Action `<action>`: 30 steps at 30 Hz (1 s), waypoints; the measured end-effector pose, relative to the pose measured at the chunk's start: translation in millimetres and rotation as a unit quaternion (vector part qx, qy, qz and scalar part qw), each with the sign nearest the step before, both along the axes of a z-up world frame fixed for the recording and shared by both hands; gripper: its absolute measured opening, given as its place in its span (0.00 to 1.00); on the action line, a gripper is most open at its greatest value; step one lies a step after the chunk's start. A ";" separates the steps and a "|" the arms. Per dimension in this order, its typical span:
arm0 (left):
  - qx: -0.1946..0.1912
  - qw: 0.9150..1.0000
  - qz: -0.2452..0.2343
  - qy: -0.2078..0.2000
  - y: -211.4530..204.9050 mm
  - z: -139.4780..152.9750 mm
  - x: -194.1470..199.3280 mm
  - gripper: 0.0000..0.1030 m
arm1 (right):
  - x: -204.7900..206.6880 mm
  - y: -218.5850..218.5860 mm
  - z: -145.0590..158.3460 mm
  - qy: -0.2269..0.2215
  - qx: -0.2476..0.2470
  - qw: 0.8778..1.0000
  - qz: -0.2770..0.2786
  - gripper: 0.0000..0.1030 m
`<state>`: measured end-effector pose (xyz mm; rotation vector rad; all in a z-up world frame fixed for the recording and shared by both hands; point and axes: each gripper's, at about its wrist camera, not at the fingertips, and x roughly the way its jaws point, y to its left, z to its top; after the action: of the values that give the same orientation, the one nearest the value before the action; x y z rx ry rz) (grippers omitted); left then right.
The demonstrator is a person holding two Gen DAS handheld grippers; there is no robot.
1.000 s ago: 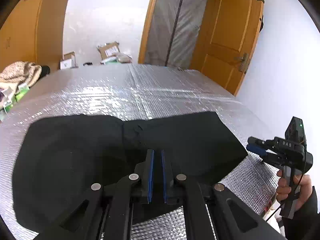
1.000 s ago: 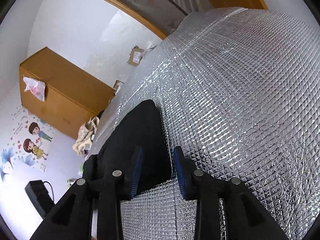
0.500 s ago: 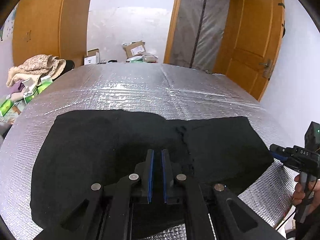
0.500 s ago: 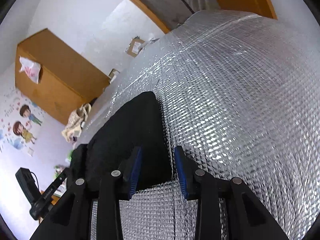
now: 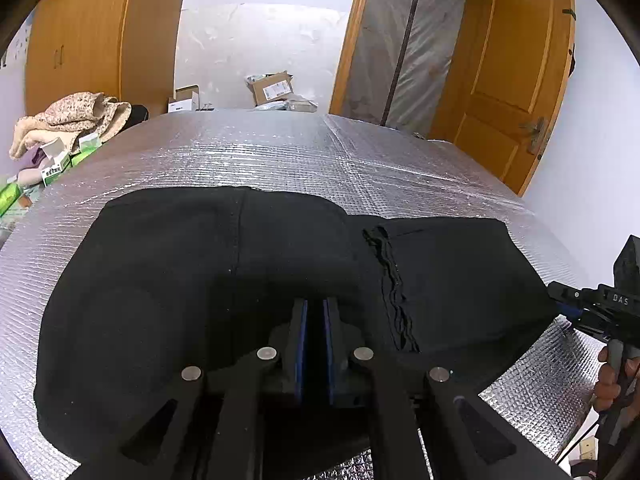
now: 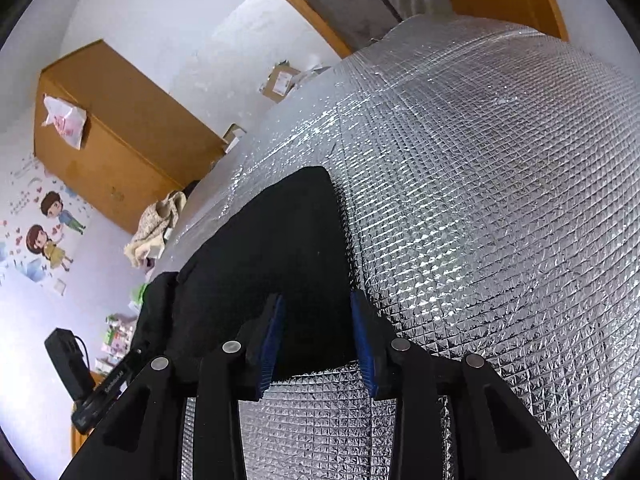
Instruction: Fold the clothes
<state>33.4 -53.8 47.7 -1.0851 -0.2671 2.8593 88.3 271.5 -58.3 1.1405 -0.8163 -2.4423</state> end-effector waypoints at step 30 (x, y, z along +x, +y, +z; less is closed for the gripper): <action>0.018 0.995 -0.090 0.040 33.0 27.0 21.5 0.06 | 17.2 8.0 2.1 -0.015 -0.024 1.000 -0.006 0.34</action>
<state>54.8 -20.8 74.7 -0.9337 -0.2031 2.7192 105.5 279.5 -56.2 1.1601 -0.8876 -2.4072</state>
